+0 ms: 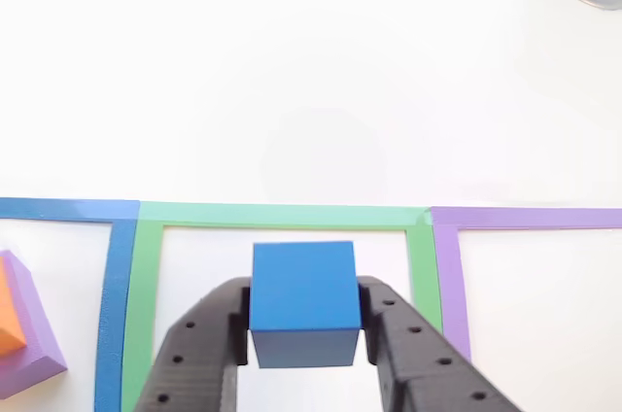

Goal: Tower of hanoi

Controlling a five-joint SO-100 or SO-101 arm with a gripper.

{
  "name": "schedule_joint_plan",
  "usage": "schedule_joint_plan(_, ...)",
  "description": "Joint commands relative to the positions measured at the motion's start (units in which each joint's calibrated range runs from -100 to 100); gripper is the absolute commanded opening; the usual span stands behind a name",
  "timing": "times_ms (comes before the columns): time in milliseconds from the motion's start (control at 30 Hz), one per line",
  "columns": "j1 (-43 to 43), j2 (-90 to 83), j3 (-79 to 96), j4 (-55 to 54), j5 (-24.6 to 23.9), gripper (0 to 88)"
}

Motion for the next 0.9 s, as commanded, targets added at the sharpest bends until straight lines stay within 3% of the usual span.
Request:
schedule_joint_plan(0,-1.29,-16.21,-14.85,35.67,0.18,2.8)
schedule_joint_plan(167,-5.41,-20.0,-36.12,60.53,0.18,2.7)
schedule_joint_plan(367,-12.99,-21.62,-57.3,79.55,-1.0,2.5)
schedule_joint_plan(567,-20.56,-25.25,-65.76,87.81,-4.05,2.2)
schedule_joint_plan(867,-26.7,-27.03,-72.94,92.43,-3.03,2.0)
